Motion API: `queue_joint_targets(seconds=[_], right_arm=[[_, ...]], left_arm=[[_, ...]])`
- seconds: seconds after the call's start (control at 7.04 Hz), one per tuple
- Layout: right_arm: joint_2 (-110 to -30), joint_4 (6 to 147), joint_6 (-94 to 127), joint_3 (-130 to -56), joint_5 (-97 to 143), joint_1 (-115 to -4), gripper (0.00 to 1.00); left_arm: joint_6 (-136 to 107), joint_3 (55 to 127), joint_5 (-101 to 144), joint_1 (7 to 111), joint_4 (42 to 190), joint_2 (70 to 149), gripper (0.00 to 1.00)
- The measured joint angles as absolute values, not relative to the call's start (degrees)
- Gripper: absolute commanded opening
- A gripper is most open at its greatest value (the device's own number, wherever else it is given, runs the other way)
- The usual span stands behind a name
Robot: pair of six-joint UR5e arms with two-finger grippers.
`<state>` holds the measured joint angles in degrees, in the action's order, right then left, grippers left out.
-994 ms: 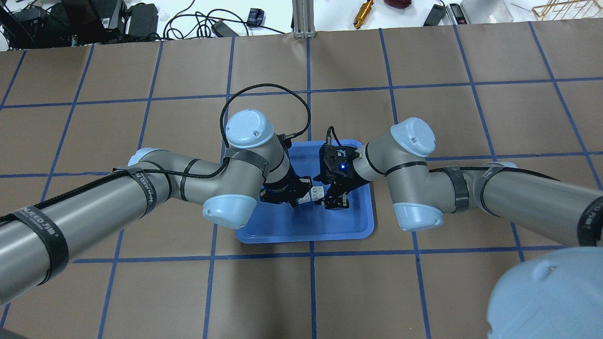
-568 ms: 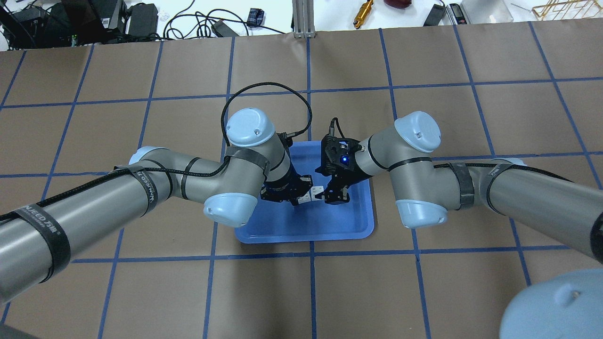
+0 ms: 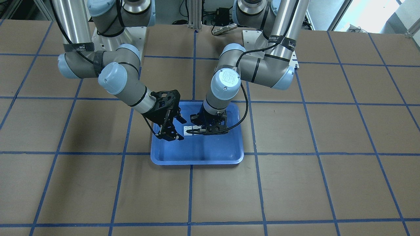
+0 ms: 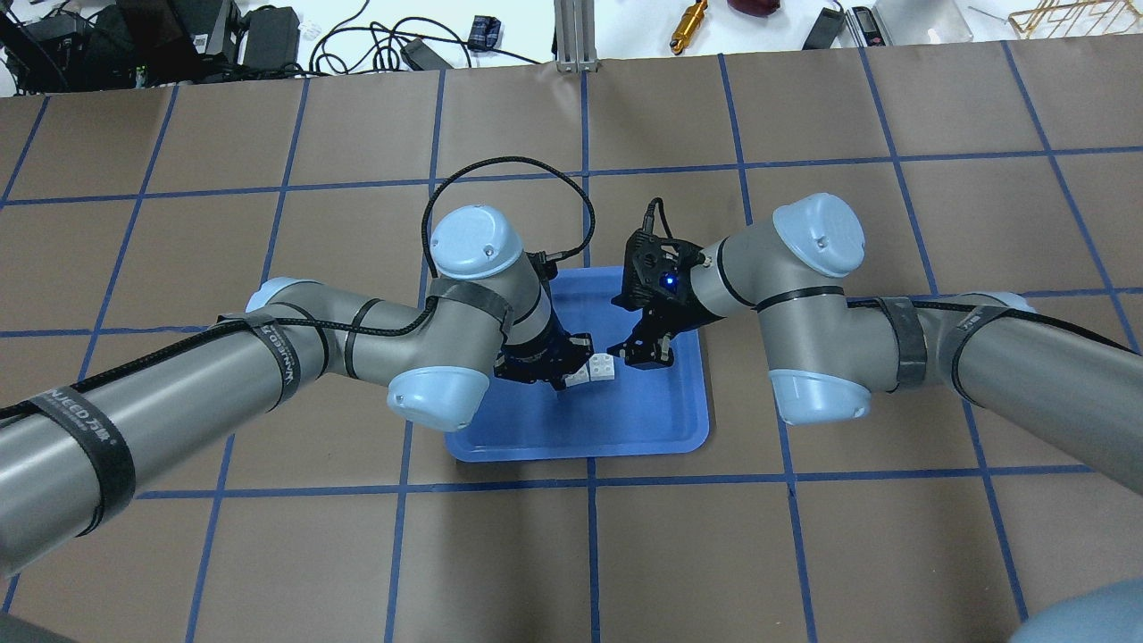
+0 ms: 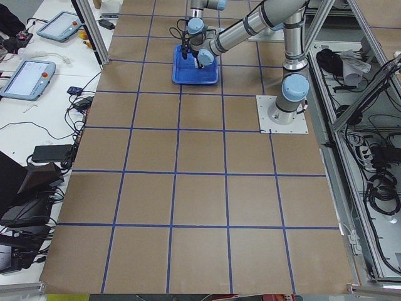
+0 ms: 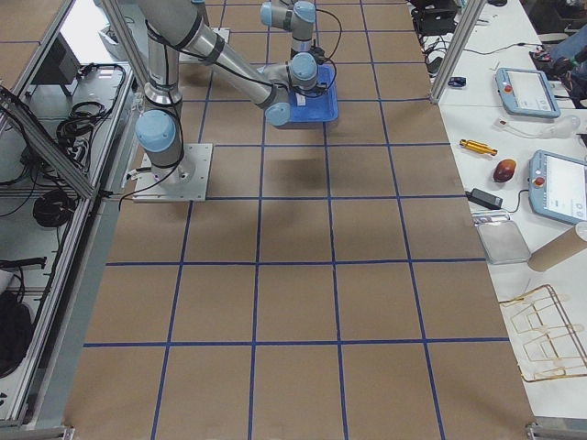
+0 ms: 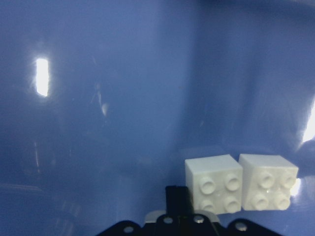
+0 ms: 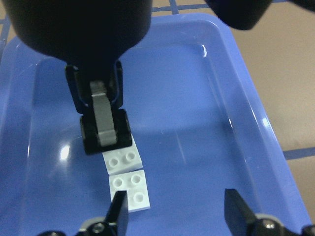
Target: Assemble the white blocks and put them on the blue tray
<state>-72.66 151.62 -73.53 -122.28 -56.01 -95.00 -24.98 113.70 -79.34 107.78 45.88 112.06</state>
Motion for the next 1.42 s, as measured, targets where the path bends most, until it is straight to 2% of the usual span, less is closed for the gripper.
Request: queue_joint_targets(seconds=[1.42], right_arm=[[-76.0,149.9,-66.4,-123.8,-60.5,-92.3,0.73]], left_arm=[[-23.5,113.6,-79.3,108.1,45.5,112.1,0.1]])
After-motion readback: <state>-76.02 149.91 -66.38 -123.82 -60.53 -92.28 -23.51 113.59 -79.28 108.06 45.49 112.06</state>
